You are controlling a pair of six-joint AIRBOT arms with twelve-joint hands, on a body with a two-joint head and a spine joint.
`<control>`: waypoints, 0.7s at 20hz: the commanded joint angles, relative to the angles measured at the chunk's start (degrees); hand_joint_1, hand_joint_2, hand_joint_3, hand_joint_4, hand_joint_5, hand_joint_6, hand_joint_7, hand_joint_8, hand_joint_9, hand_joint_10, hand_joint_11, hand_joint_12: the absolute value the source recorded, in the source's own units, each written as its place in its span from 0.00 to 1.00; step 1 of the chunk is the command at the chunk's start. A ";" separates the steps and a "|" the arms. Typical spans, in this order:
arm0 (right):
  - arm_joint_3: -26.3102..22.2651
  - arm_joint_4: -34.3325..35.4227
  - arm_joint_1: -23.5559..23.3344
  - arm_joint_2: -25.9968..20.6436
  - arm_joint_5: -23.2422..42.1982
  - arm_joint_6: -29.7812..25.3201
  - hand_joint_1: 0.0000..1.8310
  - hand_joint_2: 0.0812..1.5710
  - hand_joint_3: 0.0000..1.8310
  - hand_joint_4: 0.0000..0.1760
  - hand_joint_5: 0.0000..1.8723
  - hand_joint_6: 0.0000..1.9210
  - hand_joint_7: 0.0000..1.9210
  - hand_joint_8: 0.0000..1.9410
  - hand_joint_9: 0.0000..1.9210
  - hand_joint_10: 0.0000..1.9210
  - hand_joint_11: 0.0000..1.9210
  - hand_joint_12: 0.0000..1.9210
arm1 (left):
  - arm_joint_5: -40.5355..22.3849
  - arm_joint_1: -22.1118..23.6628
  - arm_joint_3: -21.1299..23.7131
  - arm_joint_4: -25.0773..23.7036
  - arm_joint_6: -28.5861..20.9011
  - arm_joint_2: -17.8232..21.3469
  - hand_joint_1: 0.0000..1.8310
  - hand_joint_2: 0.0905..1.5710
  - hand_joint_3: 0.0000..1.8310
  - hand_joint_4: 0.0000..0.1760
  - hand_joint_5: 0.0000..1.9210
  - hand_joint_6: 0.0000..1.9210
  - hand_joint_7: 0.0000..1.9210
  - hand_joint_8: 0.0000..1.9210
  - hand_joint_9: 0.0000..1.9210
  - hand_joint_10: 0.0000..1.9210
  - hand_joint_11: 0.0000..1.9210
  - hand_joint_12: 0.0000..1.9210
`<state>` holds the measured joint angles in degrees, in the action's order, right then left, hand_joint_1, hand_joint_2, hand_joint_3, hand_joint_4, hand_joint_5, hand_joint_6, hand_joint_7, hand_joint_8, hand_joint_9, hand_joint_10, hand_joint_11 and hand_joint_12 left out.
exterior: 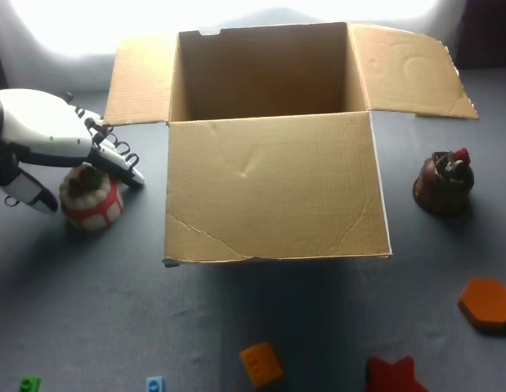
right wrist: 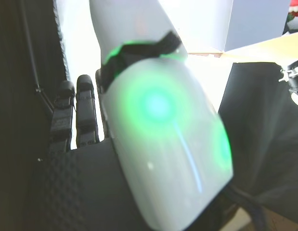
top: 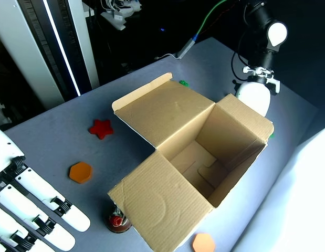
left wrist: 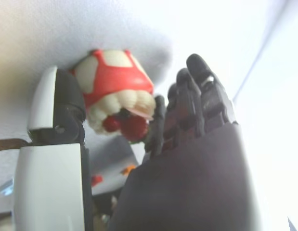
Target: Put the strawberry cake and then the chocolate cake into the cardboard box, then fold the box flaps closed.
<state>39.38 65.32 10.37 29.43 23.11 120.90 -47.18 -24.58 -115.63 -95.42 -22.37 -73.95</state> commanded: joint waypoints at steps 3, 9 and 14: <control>0.12 -1.84 -0.81 -0.74 4.34 0.50 0.67 0.65 0.01 0.03 0.01 0.00 0.04 0.00 0.02 0.01 0.00 0.04 | -0.34 -0.29 -0.03 2.18 0.35 0.43 0.69 0.65 0.00 0.00 0.35 0.09 0.30 0.33 0.29 0.59 0.23 0.78; 0.12 -1.84 -0.80 -0.75 4.33 0.66 0.67 0.64 0.01 0.00 0.01 0.00 0.04 0.00 0.03 0.00 0.00 0.05 | -1.01 -0.57 1.11 2.19 -0.65 1.57 0.66 0.69 0.00 0.00 0.26 0.25 0.24 0.52 0.30 0.63 0.26 0.79; 0.11 -1.84 -0.79 -0.75 4.33 0.69 0.67 0.63 0.00 0.00 0.02 0.00 0.05 0.00 0.04 0.00 0.00 0.09 | -1.86 -0.10 3.70 2.18 -1.01 4.03 0.63 0.81 0.00 0.00 0.33 0.68 0.38 0.84 0.34 0.79 0.30 0.92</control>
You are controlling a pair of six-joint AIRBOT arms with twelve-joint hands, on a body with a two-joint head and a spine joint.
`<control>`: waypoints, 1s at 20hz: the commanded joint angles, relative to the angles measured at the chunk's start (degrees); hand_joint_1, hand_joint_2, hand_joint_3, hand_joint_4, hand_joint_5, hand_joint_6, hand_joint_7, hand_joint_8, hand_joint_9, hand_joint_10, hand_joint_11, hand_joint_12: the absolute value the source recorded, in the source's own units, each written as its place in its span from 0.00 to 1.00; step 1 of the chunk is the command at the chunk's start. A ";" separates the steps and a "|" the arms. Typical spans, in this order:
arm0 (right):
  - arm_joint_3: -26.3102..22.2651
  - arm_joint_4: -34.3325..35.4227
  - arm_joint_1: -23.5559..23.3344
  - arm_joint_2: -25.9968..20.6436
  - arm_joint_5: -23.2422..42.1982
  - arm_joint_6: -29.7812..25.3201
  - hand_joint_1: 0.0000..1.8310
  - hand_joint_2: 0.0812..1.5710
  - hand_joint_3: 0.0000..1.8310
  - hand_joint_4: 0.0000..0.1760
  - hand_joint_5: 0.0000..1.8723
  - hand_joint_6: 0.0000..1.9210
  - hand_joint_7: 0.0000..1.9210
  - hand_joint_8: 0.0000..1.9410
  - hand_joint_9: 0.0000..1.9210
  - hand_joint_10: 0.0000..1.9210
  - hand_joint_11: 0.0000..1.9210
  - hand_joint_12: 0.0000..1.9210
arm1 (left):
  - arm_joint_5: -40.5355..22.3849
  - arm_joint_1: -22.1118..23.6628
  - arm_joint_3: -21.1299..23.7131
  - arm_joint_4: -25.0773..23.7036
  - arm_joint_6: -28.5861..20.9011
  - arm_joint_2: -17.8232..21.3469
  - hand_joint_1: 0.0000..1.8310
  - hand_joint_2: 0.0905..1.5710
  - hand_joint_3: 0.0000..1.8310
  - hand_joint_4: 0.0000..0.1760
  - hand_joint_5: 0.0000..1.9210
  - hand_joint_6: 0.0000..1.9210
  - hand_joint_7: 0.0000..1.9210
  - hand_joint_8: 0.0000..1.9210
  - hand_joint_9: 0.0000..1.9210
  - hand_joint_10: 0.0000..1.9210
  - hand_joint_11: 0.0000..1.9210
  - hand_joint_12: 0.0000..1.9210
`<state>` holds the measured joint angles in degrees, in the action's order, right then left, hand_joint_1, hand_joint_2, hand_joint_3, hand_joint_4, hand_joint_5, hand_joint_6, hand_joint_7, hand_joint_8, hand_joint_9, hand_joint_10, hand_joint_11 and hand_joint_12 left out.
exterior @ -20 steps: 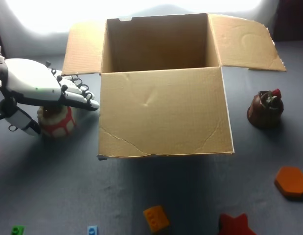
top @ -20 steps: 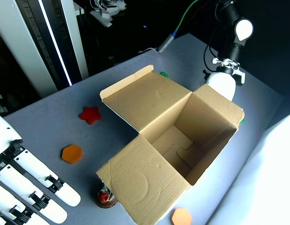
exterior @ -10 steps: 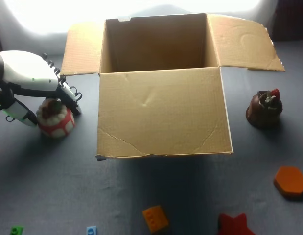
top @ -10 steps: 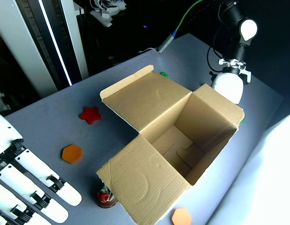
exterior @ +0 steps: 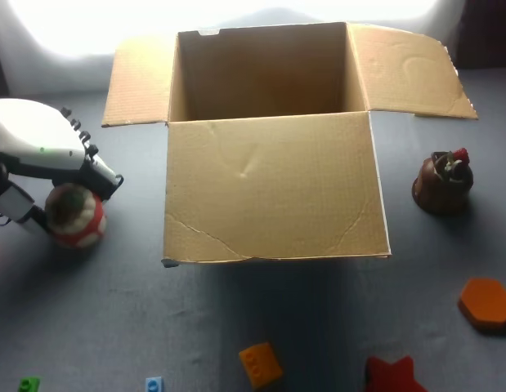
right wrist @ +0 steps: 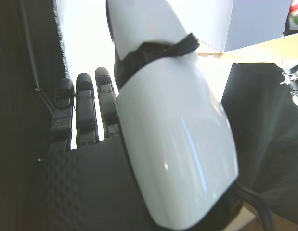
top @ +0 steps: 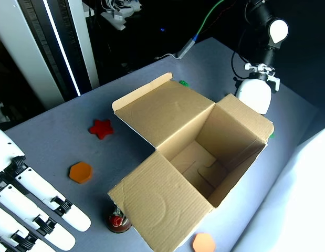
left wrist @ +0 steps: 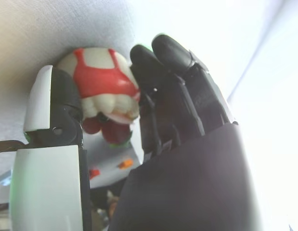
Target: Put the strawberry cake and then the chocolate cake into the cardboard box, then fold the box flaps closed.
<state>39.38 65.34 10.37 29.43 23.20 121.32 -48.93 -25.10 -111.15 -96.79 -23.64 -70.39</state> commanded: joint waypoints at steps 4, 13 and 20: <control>0.11 -1.86 -0.79 -0.75 4.24 0.40 0.67 0.63 0.00 0.00 0.02 0.01 0.05 0.00 0.04 0.00 0.00 0.11 | -1.01 1.70 1.56 3.47 -0.15 2.72 0.66 0.76 0.00 0.00 0.40 0.59 0.43 0.77 0.40 0.77 0.34 0.91; 0.10 -1.86 -0.72 -0.75 4.24 0.63 0.63 0.65 0.01 0.02 0.00 0.00 0.04 0.00 0.04 0.00 0.00 0.11 | -2.61 7.38 5.56 0.53 -1.39 7.97 0.65 0.76 0.00 0.00 0.41 0.58 0.43 0.75 0.41 0.72 0.35 0.86; 0.10 -1.86 -0.59 -0.75 4.25 0.65 0.65 0.64 0.00 0.00 0.02 0.00 0.06 0.00 0.05 0.01 0.00 0.16 | -6.54 16.09 6.39 -5.39 -4.53 11.43 0.66 0.75 0.00 0.00 0.42 0.57 0.45 0.72 0.41 0.72 0.34 0.90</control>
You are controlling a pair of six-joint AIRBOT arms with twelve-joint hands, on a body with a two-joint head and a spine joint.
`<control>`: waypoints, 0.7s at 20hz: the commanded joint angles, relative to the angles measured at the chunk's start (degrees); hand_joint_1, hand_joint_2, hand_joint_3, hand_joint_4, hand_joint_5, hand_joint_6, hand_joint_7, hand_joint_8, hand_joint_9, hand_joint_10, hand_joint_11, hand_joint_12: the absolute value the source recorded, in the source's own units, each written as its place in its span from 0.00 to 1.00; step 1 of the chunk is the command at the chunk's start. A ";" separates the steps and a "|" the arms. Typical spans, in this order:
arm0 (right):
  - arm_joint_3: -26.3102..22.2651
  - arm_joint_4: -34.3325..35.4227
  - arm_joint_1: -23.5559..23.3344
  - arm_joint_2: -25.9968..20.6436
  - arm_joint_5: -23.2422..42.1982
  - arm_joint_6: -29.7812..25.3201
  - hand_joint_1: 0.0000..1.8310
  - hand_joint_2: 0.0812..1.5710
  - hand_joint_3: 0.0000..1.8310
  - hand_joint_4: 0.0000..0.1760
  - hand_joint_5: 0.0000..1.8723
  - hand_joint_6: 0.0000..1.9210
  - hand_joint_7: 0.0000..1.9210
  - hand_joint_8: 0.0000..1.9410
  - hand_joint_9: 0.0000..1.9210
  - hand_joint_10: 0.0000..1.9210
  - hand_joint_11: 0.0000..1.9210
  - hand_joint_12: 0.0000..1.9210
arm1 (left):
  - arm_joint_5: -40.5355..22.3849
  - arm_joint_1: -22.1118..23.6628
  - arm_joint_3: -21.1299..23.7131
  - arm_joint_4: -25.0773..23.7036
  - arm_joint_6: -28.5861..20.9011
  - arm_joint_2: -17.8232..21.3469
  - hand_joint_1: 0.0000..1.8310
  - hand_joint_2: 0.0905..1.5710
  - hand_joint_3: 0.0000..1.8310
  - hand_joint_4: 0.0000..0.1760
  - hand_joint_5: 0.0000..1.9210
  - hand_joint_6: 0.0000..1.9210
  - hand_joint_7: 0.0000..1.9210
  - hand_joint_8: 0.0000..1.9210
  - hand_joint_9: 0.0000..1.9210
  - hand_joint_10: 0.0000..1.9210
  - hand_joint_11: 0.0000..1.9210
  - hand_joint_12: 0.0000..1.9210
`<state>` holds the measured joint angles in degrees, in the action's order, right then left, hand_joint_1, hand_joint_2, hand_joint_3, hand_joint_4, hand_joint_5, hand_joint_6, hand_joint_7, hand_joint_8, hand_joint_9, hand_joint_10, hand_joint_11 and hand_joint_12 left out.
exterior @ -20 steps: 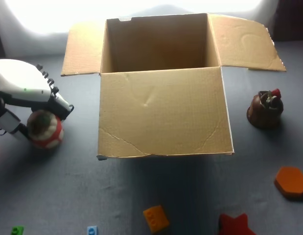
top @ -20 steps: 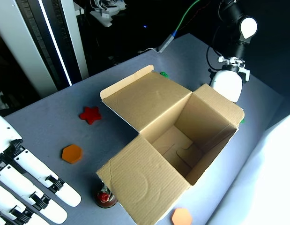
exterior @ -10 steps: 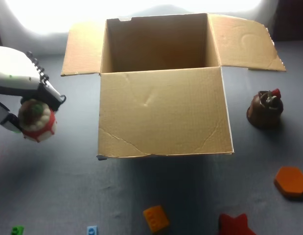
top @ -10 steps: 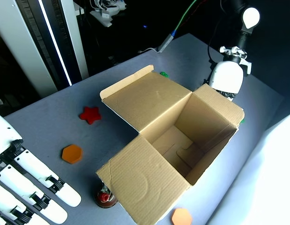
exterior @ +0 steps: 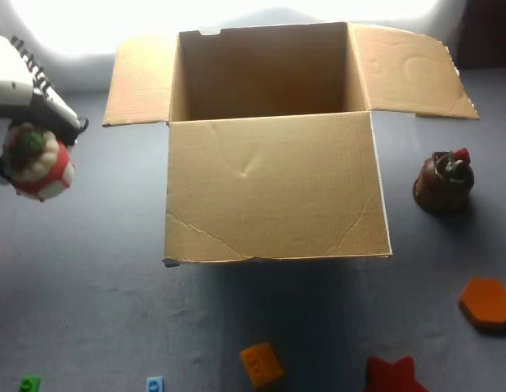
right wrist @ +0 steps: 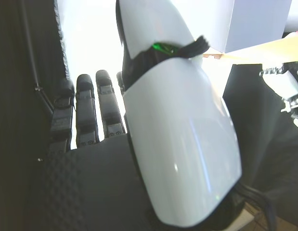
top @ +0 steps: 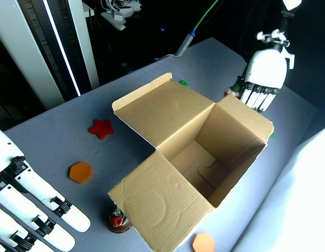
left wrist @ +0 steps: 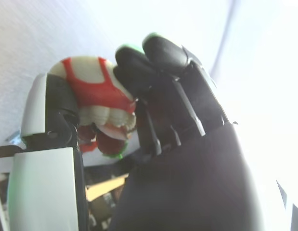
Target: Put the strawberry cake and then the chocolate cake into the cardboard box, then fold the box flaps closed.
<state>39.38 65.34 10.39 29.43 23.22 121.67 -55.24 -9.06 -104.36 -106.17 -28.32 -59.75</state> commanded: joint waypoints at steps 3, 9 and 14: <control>0.10 -1.86 -0.56 -0.77 4.35 0.36 0.65 0.64 0.00 0.00 0.02 0.00 0.06 0.00 0.05 0.00 0.00 0.12 | -1.43 4.63 -1.19 0.77 -1.82 1.05 0.66 0.75 0.00 0.00 0.43 0.56 0.44 0.73 0.40 0.72 0.33 0.90; 0.11 -1.86 -0.56 -0.77 4.57 0.51 0.65 0.64 0.00 0.00 0.03 0.00 0.08 0.00 0.05 0.01 0.00 0.18 | -3.25 12.38 -2.27 -4.26 -4.32 0.80 0.66 0.76 0.00 0.00 0.41 0.58 0.43 0.76 0.39 0.77 0.33 0.91; 0.11 -1.86 -0.57 -0.77 4.63 0.60 0.64 0.66 0.01 0.00 0.00 0.00 0.06 0.00 0.03 0.00 0.00 0.12 | -4.29 18.72 -2.12 -9.73 -5.32 -0.30 0.65 0.76 0.00 0.00 0.40 0.59 0.43 0.76 0.39 0.77 0.33 0.93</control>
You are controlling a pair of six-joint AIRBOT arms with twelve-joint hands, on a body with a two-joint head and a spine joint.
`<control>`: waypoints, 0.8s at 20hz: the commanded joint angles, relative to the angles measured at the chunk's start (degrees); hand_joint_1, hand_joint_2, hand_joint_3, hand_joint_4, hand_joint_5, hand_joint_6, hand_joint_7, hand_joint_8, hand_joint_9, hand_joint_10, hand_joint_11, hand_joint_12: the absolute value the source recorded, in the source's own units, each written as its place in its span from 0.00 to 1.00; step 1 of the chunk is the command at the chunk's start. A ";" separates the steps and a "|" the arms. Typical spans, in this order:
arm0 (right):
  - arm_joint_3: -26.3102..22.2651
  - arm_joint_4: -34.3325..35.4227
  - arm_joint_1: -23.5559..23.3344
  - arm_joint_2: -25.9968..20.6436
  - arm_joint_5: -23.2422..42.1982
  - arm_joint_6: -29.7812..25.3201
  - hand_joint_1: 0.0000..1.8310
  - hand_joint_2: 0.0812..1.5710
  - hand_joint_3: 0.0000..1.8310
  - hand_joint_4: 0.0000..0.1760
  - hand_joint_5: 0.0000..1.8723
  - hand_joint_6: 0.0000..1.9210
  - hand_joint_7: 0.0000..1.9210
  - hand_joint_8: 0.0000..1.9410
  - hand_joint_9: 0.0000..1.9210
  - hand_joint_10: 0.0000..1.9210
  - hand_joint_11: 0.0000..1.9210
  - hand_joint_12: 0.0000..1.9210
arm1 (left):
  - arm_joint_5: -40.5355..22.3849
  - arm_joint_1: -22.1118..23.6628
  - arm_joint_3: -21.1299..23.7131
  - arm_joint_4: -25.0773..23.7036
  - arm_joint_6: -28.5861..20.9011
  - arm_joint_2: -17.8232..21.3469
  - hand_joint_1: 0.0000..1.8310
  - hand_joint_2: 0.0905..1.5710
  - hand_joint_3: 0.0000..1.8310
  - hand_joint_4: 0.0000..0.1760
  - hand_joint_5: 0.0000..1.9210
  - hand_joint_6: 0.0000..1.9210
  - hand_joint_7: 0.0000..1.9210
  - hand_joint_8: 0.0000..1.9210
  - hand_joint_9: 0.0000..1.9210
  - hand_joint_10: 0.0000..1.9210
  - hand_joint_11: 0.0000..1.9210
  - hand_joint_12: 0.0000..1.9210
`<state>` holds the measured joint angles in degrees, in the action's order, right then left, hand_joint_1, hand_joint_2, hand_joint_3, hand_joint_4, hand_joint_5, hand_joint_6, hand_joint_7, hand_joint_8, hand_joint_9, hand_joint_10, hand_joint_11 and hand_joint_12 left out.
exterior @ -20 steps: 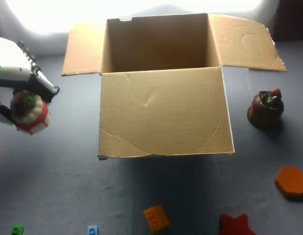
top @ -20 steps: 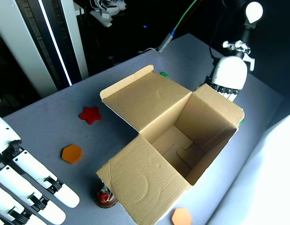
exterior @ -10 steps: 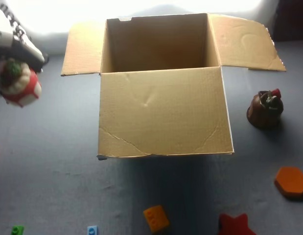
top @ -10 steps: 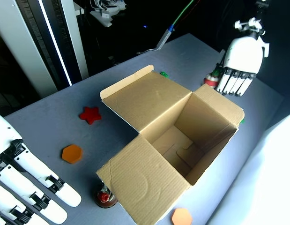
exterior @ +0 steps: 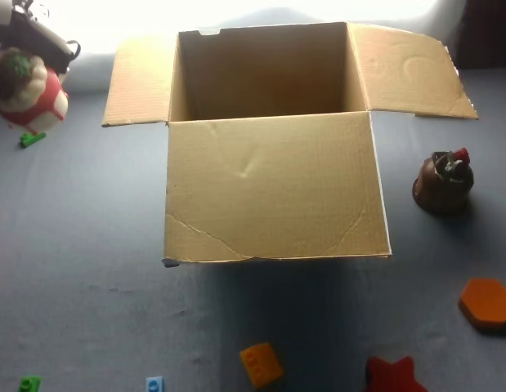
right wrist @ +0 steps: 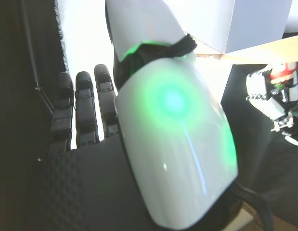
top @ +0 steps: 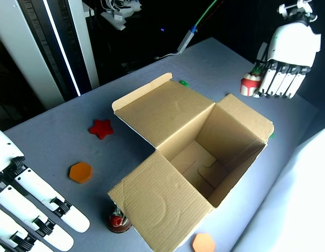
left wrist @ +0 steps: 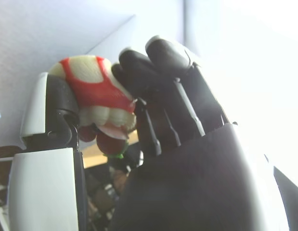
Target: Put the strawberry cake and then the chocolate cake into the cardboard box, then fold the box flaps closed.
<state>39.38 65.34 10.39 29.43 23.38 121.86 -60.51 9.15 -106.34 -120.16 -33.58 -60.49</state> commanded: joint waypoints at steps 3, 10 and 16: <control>0.11 -1.86 -0.57 -0.77 4.53 0.46 0.65 0.64 0.00 0.00 0.00 0.00 0.06 0.00 0.04 0.01 0.00 0.14 | 0.55 4.72 0.47 1.11 -0.40 -0.47 0.65 0.77 0.00 0.00 0.39 0.60 0.42 0.79 0.39 0.80 0.34 0.94; 0.11 -1.86 -0.56 -0.77 4.67 0.53 0.64 0.64 0.00 0.00 0.01 0.00 0.07 0.00 0.05 0.00 0.00 0.16 | -0.64 9.62 2.04 -2.72 -1.11 -5.28 0.66 0.77 0.00 0.00 0.40 0.59 0.42 0.79 0.40 0.83 0.36 0.95; 0.12 -1.86 -0.57 -0.76 4.82 0.65 0.67 0.61 0.00 0.00 0.03 0.01 0.08 0.00 0.06 0.01 0.00 0.26 | -0.83 9.93 4.19 -3.47 -1.54 -10.41 0.65 0.77 0.00 0.00 0.40 0.60 0.42 0.79 0.38 0.81 0.33 0.94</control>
<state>39.38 65.36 10.39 29.43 23.59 122.08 -63.55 18.02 -102.13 -127.74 -35.42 -72.27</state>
